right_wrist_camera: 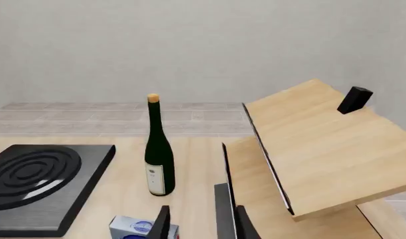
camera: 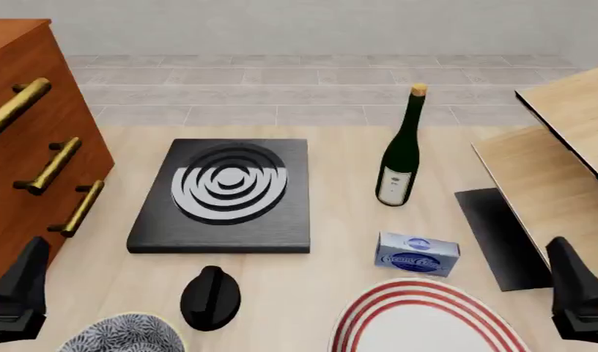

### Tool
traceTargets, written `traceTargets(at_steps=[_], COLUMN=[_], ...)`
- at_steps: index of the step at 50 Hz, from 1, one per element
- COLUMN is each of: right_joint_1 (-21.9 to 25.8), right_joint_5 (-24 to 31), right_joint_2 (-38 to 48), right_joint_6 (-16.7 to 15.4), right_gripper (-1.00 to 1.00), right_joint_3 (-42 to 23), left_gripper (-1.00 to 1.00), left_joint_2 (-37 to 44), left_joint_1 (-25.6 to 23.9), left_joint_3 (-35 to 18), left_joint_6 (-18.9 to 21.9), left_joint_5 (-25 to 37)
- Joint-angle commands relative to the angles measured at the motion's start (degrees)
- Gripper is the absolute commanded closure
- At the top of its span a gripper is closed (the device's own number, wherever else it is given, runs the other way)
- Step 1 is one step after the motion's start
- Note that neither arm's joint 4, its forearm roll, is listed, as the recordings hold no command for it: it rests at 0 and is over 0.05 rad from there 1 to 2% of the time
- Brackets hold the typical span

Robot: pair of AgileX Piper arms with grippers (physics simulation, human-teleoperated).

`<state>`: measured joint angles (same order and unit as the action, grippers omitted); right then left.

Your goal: Put the bowl on the stove.

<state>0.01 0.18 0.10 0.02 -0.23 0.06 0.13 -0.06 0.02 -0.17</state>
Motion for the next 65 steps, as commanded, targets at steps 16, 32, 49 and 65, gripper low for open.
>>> traceTargets(at_steps=[16, 32, 49, 65], right_joint_1=[0.1, 0.1, 0.1, 0.1], right_joint_5=[3.0, 3.9, 4.1, 4.3], right_joint_2=[0.0, -0.1, 0.0, -0.1], right_joint_6=[-0.1, 0.0, 0.0, 0.0], right_gripper=[-1.00, -1.00, -1.00, -1.00], right_joint_3=[-3.0, -3.8, -4.0, -4.2], left_gripper=[-1.00, -1.00, -1.00, -1.00], left_joint_2=[0.1, 0.1, 0.0, 0.0], left_joint_1=[0.2, -3.7, -7.5, -10.3], left_joint_3=[-1.5, -5.6, -7.6, -10.4], left_joint_6=[0.4, 0.0, 0.5, 1.4], left_joint_5=[3.1, 12.2, 20.1, 24.9])
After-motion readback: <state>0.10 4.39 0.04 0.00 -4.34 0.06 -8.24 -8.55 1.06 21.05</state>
